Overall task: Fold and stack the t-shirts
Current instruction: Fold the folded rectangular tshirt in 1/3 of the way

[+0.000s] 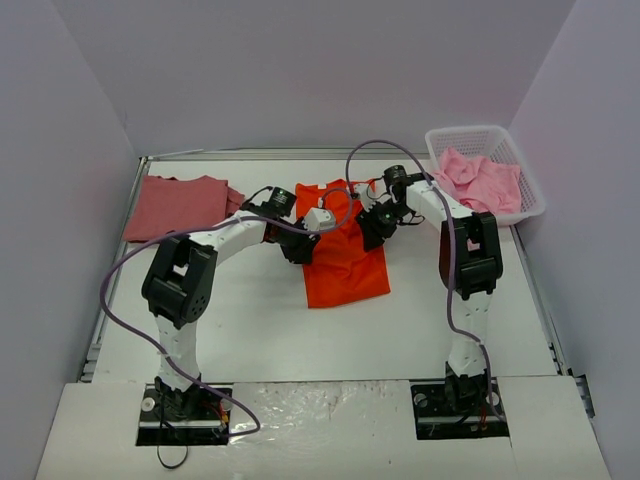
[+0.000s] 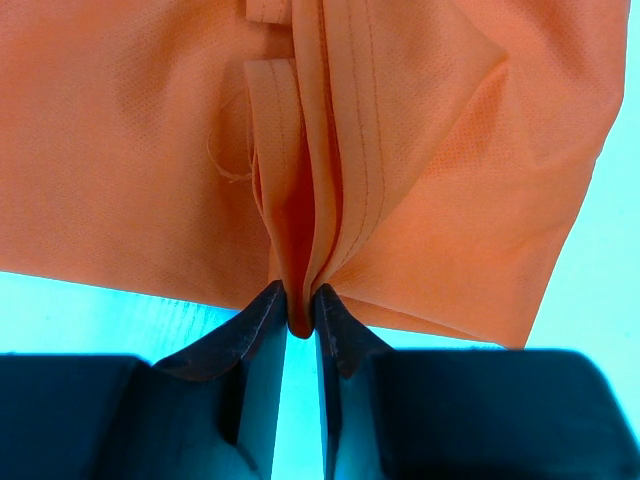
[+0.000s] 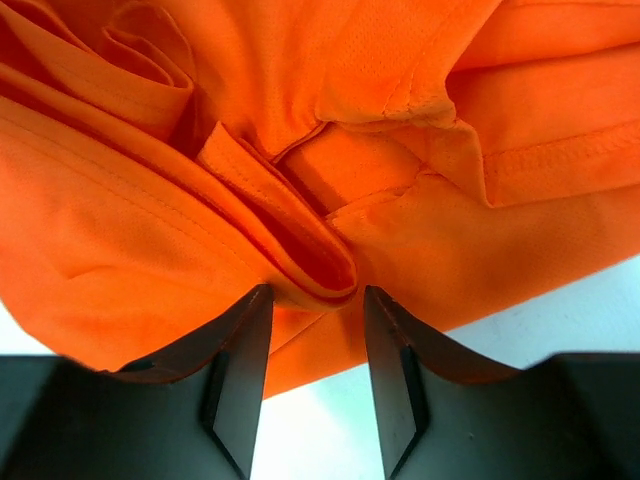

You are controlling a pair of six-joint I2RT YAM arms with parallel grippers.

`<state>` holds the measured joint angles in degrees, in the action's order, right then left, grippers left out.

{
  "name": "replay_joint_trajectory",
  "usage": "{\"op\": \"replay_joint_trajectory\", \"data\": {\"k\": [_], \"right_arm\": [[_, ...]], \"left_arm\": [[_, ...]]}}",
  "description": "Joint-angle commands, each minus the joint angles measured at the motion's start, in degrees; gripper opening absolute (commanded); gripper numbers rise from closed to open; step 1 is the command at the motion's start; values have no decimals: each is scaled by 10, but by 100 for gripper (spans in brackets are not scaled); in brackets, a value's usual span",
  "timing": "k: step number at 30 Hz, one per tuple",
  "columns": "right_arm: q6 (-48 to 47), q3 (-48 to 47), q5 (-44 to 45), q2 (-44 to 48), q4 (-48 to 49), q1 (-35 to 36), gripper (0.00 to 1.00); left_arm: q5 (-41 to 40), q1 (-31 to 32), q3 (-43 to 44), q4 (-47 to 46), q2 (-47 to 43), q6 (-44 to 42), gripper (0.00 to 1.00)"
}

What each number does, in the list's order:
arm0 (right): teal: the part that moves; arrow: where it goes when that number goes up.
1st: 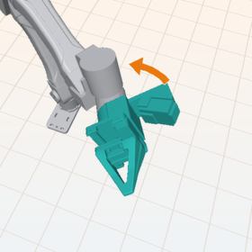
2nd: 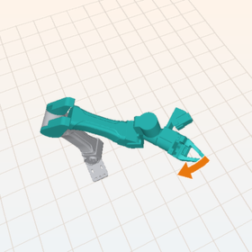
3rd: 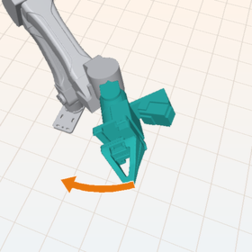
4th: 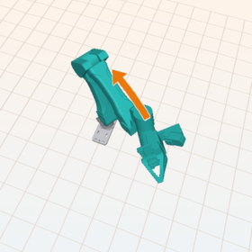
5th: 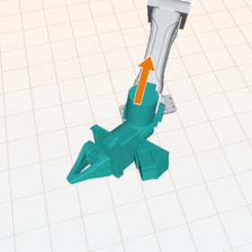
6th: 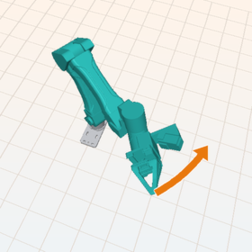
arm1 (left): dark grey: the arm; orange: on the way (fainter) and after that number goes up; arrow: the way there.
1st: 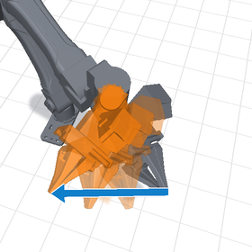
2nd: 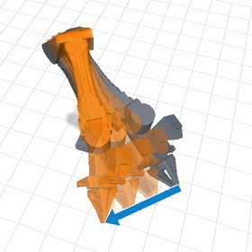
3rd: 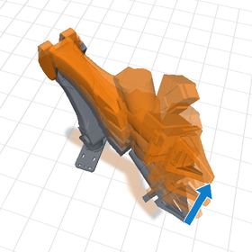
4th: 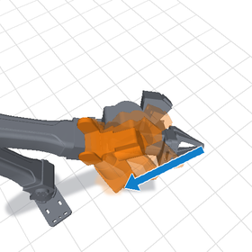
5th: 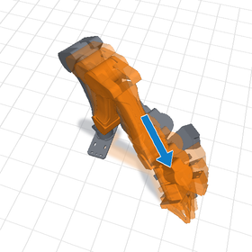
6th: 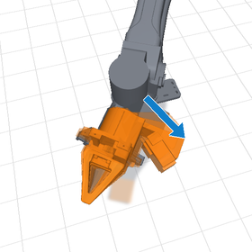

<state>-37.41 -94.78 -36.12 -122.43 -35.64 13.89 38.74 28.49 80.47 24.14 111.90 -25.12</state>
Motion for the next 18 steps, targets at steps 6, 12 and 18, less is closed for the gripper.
{"op": "replay_joint_trajectory", "data": {"k": [6, 12, 18], "right_arm": [[-7, -17, -4, -20, -35, 2, 29], [-6, -16, 1, -9, -34, 3, 7], [-4, -14, 14, 17, -34, 1, 2]], "left_arm": [[6, 3, 28, 13, -21, -12, 16], [5, 3, 28, 13, -23, -12, 15], [6, 3, 35, 20, -37, -11, 15]]}}
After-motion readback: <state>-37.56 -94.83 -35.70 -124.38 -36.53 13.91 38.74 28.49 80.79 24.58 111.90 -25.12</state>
